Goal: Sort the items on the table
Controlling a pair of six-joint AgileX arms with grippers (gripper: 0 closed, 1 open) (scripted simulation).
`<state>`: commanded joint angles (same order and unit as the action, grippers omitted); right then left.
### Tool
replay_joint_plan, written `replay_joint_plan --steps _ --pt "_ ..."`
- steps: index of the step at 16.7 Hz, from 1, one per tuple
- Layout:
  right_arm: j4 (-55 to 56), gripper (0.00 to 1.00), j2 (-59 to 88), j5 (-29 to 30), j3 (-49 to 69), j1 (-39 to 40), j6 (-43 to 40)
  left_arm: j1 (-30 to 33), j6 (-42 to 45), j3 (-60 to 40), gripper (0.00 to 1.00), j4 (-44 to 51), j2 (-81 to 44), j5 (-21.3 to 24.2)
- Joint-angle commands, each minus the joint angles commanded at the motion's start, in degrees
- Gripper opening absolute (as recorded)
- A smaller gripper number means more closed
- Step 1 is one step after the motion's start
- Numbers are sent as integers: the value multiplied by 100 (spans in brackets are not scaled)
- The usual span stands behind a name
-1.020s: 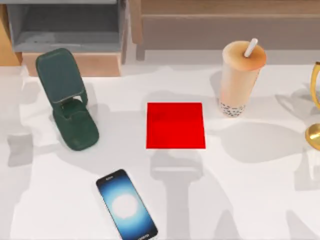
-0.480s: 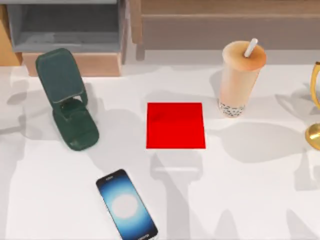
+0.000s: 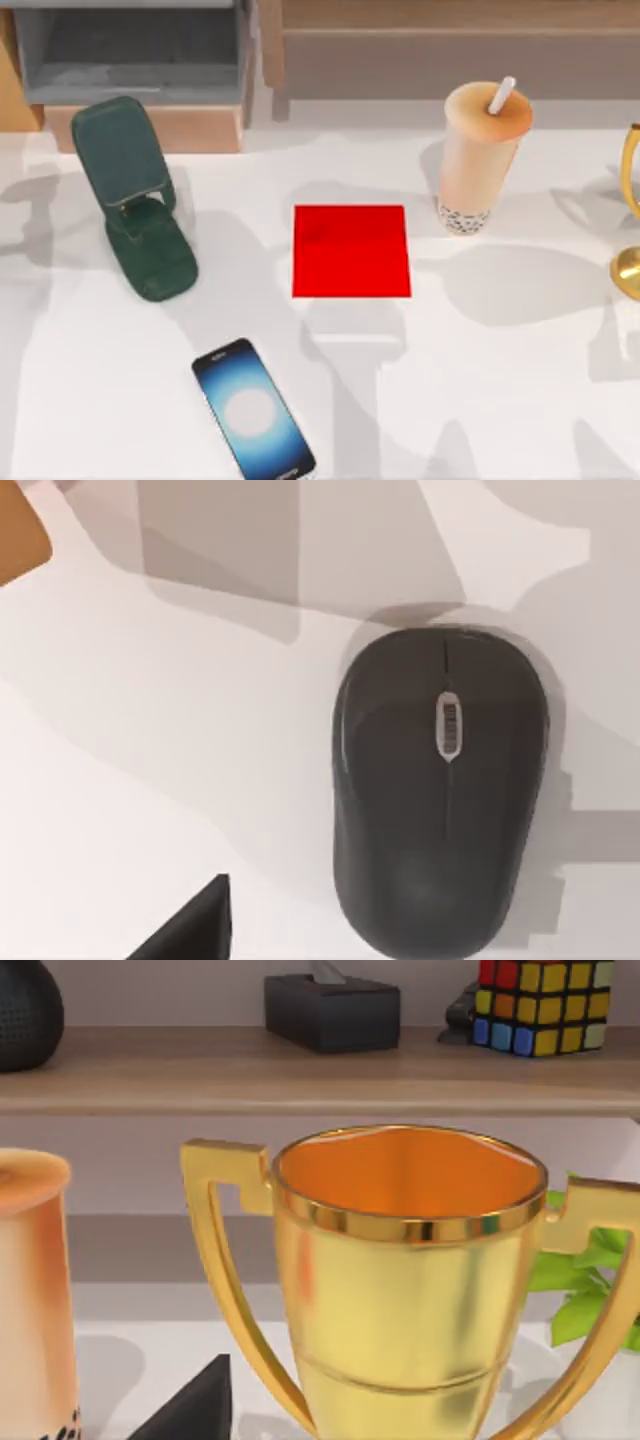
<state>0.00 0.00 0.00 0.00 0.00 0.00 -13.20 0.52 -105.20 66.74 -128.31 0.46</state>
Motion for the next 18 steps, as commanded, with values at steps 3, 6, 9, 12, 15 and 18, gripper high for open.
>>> replay_joint_plan --steps 3,6,9,12,15,18 --pt "0 100 0 0 0 0 0 -10 -3 426 100 -587 -179 1" --pt "0 100 0 0 0 0 0 -74 50 862 100 -1024 -193 -3" --pt "0 100 0 0 0 0 0 -141 83 1052 100 -1187 -158 -10" --pt "0 100 0 0 0 0 0 -141 83 1052 100 -1187 -158 -10" --pt "0 100 0 0 0 0 0 -141 83 1052 77 -1187 -158 -10" --pt "0 100 0 0 0 0 0 -141 83 1052 55 -1187 -158 -10"
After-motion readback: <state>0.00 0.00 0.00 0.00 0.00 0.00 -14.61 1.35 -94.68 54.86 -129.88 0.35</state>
